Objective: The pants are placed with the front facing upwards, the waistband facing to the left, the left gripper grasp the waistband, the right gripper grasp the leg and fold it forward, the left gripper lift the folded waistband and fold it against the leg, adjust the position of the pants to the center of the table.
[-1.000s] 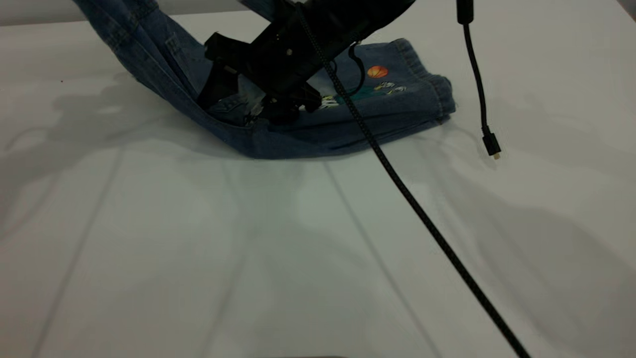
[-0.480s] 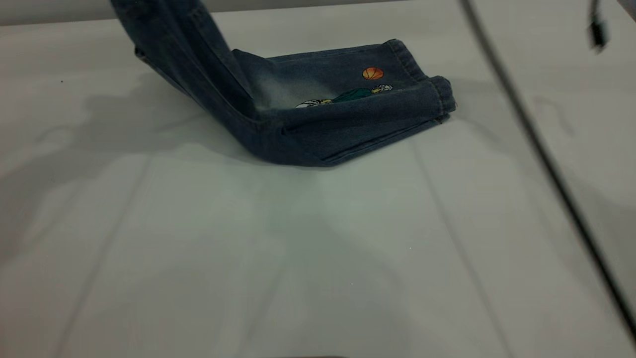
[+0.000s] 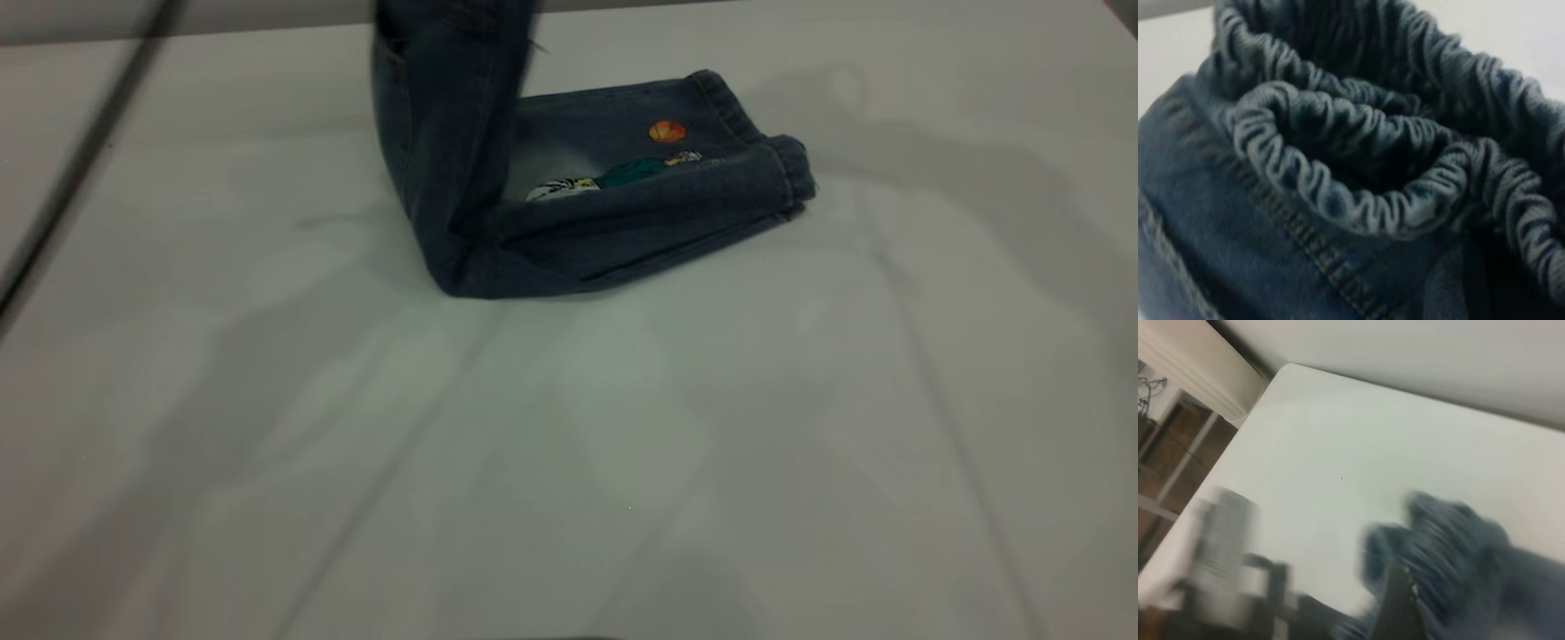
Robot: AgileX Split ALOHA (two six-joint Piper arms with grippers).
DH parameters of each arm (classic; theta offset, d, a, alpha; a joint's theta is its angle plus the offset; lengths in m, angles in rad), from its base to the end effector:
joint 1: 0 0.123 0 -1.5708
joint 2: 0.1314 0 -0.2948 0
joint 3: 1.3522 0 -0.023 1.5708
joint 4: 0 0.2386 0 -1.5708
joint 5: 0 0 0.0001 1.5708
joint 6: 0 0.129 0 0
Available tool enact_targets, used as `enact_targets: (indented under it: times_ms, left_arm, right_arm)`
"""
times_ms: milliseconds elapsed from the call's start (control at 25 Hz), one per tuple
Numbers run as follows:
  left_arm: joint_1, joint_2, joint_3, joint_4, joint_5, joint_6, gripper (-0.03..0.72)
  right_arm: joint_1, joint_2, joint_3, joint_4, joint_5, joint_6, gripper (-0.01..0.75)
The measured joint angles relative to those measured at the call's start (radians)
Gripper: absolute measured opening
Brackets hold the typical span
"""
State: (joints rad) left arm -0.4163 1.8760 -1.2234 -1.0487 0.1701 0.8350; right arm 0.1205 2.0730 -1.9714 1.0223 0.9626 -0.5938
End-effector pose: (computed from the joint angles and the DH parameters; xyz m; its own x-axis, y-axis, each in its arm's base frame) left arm 0.3947 -0.1953 0.2044 -0.6466 0.0632 -0.7602 0.3818 0.8896 -0.2508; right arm 0.4719 0.1482 0.3239 -0.6991 0.0285 -0.7145 -0.5328 0.6456 0.5471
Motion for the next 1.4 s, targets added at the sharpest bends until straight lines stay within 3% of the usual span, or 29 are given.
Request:
enact_targets:
  times_ms: [200,440,560,680,800,920,1000,1280,1400]
  left_arm:
    - [-0.093,0.154,-0.037,-0.074,-0.091,0.001,0.086]
    - [-0.129,0.342,-0.186,-0.098,-0.062,0.001,0.091]
    - [-0.13,0.381,-0.224,-0.094,-0.007,0.002,0.13]
    - [-0.13,0.38,-0.232,-0.091,0.027,0.022,0.256]
    - [-0.125,0.358,-0.232,-0.084,0.062,0.062,0.449]
    - [-0.1,0.309,-0.232,-0.048,0.096,0.074,0.581]
    - [-0.073,0.262,-0.232,-0.015,0.127,0.077,0.613]
    - [0.073,0.068,-0.232,0.103,0.268,0.058,0.58]
    - [0.145,-0.013,-0.232,0.119,0.308,0.037,0.572]
  right_arm:
    - [-0.002,-0.041,0.0,-0.06,0.03,0.0,0.488]
    - [-0.003,-0.041,0.0,-0.076,0.078,0.0,0.488]
    - [-0.003,-0.041,0.0,-0.093,0.083,0.0,0.488]
    - [-0.003,-0.041,0.0,-0.123,0.083,0.0,0.488]
    - [-0.003,-0.041,0.0,-0.164,0.083,0.0,0.488]
    - [-0.003,-0.041,0.0,-0.197,0.082,0.0,0.488]
    - [-0.003,-0.041,0.0,-0.221,0.081,0.003,0.488]
    - [0.004,-0.032,0.0,-0.231,0.08,0.015,0.488]
    - [0.049,0.006,0.0,-0.27,0.08,0.028,0.488]
